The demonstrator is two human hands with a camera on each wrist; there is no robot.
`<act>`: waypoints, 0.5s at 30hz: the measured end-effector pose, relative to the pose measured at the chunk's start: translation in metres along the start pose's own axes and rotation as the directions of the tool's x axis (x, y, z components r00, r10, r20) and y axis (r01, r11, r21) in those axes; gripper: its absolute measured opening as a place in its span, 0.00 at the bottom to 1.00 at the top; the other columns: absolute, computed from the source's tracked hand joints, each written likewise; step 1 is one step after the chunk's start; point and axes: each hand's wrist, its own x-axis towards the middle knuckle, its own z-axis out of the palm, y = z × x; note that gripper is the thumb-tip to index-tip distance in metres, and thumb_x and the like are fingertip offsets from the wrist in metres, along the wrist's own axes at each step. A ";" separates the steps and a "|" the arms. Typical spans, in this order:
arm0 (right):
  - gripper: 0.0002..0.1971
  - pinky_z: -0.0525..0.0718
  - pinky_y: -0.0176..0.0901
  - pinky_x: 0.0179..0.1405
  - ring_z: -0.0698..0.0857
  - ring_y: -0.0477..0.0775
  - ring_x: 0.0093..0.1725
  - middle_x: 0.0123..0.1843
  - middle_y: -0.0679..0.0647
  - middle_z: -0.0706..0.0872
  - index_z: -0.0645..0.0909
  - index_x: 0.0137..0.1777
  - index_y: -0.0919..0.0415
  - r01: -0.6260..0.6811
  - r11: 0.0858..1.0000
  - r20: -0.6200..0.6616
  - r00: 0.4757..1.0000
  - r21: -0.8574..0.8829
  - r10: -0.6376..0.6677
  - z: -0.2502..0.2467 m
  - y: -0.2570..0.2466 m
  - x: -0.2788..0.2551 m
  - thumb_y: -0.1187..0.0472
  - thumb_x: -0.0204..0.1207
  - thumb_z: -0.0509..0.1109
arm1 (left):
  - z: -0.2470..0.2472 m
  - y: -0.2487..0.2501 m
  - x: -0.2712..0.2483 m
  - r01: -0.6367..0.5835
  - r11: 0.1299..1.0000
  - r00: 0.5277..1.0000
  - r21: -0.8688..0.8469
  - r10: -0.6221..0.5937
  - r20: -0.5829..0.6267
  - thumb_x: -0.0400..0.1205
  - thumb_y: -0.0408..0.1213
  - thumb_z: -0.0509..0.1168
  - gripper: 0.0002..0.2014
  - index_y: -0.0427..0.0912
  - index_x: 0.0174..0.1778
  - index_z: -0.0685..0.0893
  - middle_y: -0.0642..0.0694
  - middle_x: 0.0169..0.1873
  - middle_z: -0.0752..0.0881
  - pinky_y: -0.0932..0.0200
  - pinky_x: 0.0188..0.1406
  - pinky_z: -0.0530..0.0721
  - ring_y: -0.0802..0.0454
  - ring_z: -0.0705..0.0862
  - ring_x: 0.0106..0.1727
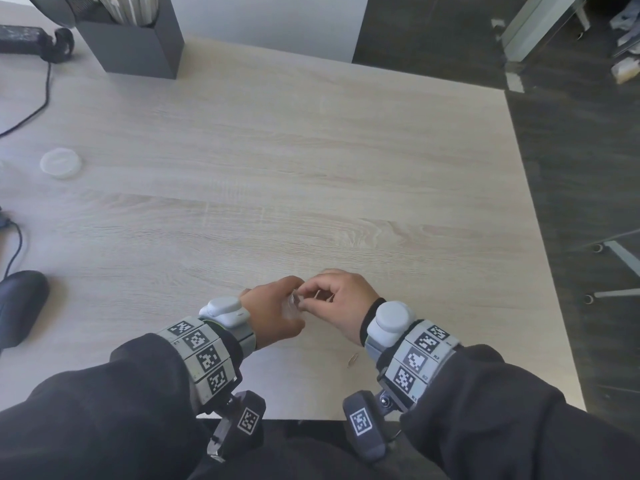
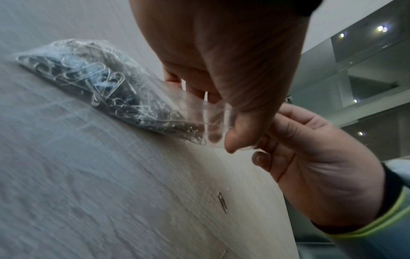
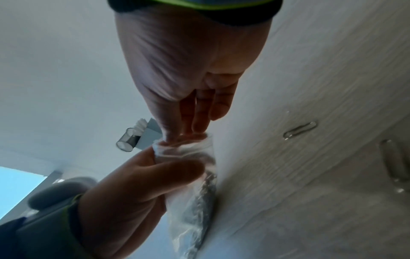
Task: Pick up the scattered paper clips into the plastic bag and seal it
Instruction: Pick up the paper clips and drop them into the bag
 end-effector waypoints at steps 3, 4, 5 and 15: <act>0.03 0.79 0.30 0.42 0.82 0.41 0.39 0.42 0.40 0.84 0.88 0.44 0.48 -0.082 0.990 -0.061 0.995 -0.114 0.075 -0.018 0.024 -0.001 0.58 0.74 0.74 | 0.001 -0.002 0.004 0.016 1.000 1.000 -0.008 -0.016 -0.007 0.64 0.60 0.63 0.24 0.79 0.56 0.69 0.66 0.47 0.88 0.47 0.55 0.86 0.49 0.86 0.47; 0.04 0.76 0.28 0.41 0.81 0.39 0.39 0.42 0.39 0.83 0.87 0.44 0.48 -0.122 0.976 -0.053 0.992 -0.178 0.114 -0.025 0.035 -0.002 0.58 0.75 0.73 | 0.001 -0.003 0.005 0.022 1.000 1.000 -0.009 -0.022 -0.007 0.64 0.60 0.63 0.23 0.82 0.55 0.69 0.68 0.47 0.88 0.47 0.55 0.87 0.49 0.86 0.46; 0.04 0.75 0.27 0.41 0.80 0.39 0.39 0.43 0.39 0.82 0.86 0.44 0.47 -0.152 0.956 -0.029 0.988 -0.250 0.150 -0.031 0.045 -0.005 0.58 0.75 0.72 | 0.001 -0.004 0.006 0.026 1.000 1.000 -0.011 -0.026 -0.008 0.65 0.60 0.63 0.22 0.84 0.53 0.68 0.68 0.47 0.88 0.47 0.54 0.87 0.49 0.86 0.47; 0.10 0.78 0.42 0.51 0.81 0.48 0.51 0.53 0.42 0.78 0.84 0.55 0.50 -0.017 0.869 0.223 0.964 -0.494 0.145 -0.019 0.072 -0.022 0.52 0.76 0.68 | 0.002 0.003 0.012 0.034 0.999 0.999 0.015 -0.034 0.013 0.66 0.59 0.61 0.20 0.87 0.49 0.65 0.67 0.47 0.88 0.46 0.53 0.89 0.50 0.86 0.48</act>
